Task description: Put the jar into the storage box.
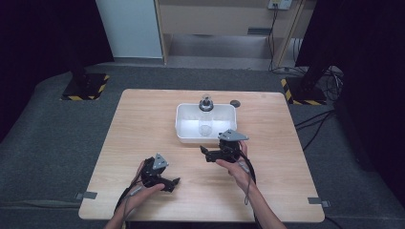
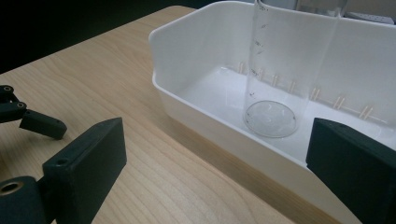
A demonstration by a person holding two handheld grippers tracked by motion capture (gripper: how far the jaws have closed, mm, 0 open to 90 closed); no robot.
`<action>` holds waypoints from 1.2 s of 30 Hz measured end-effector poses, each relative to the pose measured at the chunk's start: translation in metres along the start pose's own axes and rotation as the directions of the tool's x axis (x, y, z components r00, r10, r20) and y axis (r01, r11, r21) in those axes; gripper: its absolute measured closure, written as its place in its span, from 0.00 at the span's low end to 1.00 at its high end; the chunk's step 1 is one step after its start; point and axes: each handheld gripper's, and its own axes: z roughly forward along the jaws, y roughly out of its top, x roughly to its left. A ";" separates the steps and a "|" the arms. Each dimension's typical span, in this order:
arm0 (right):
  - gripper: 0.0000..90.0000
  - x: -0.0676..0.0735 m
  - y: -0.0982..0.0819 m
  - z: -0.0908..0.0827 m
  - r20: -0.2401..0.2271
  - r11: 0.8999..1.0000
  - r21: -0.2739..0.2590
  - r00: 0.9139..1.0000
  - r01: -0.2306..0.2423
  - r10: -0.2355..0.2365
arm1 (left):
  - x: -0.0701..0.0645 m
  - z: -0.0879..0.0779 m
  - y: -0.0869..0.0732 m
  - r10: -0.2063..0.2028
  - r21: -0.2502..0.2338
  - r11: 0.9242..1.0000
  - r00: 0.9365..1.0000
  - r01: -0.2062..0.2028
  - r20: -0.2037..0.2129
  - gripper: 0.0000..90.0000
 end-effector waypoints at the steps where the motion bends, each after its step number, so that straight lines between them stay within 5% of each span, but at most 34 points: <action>1: 0.06 0.000 -0.001 0.000 -0.002 1.000 0.000 1.000 0.000 0.000 | 0.000 0.000 0.000 0.000 0.000 1.000 1.000 0.000 0.000 0.00; 36: 0.05 0.014 -0.029 -0.017 -0.028 0.999 0.053 1.000 0.011 -0.010 | 0.000 0.000 0.000 0.000 0.000 1.000 1.000 0.000 -0.001 0.00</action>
